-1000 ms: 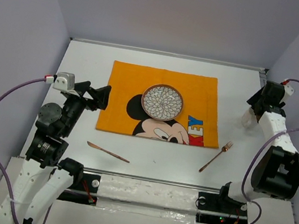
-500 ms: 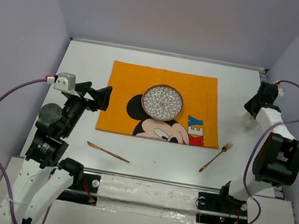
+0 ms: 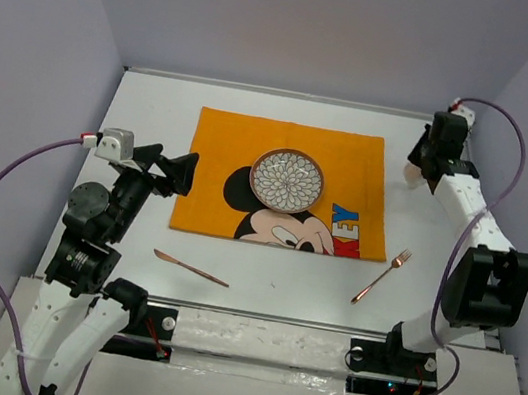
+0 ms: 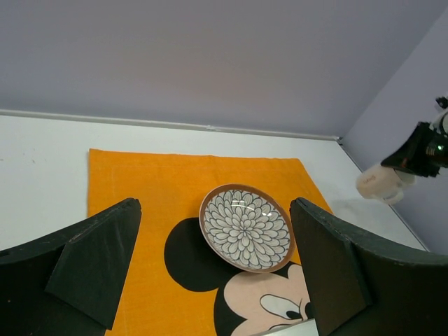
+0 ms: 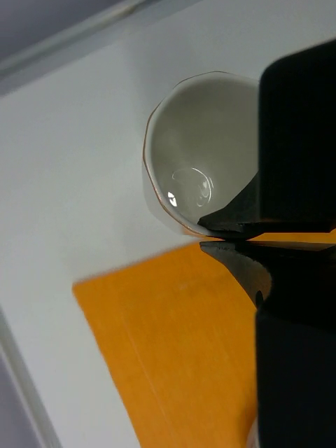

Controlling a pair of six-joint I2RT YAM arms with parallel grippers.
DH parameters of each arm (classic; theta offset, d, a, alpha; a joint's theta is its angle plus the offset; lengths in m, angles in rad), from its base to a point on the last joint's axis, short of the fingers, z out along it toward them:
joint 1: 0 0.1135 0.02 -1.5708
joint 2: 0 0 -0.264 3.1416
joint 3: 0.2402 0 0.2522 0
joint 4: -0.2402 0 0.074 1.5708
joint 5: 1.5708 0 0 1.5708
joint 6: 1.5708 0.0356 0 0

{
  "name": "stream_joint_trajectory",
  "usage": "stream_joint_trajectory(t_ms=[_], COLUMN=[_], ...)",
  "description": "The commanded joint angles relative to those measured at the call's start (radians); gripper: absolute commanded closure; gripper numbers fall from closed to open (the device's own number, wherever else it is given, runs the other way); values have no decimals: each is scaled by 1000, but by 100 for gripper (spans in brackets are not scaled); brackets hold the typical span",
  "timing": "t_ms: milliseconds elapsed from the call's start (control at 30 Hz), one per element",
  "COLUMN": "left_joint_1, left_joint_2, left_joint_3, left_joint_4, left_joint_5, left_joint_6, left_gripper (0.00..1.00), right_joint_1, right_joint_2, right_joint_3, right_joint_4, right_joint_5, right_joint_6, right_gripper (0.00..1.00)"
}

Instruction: Set the dinner table for one person

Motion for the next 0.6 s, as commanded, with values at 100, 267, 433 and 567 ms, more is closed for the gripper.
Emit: stream_joint_trajectory(t_ms=[100, 267, 433, 567], left_joint_1=[-2, -2, -2, -3], left_joint_2=[-10, -9, -9, -10], left_joint_3=[5, 5, 7, 5], left_joint_4=[44, 46, 46, 47], left_joint_5=[13, 18, 21, 27], left_joint_6=[9, 9, 8, 6], left_gripper=[1, 1, 1, 1], right_joint_1=[169, 192, 240, 287], right_joint_2=[218, 355, 465, 546], right_joint_3=[386, 565, 690, 792], right_joint_4=[-12, -96, -150, -199], right_joint_5=[-81, -111, -84, -19], right_joint_6=[-181, -230, -291, -370], right_gripper=[100, 100, 100, 100])
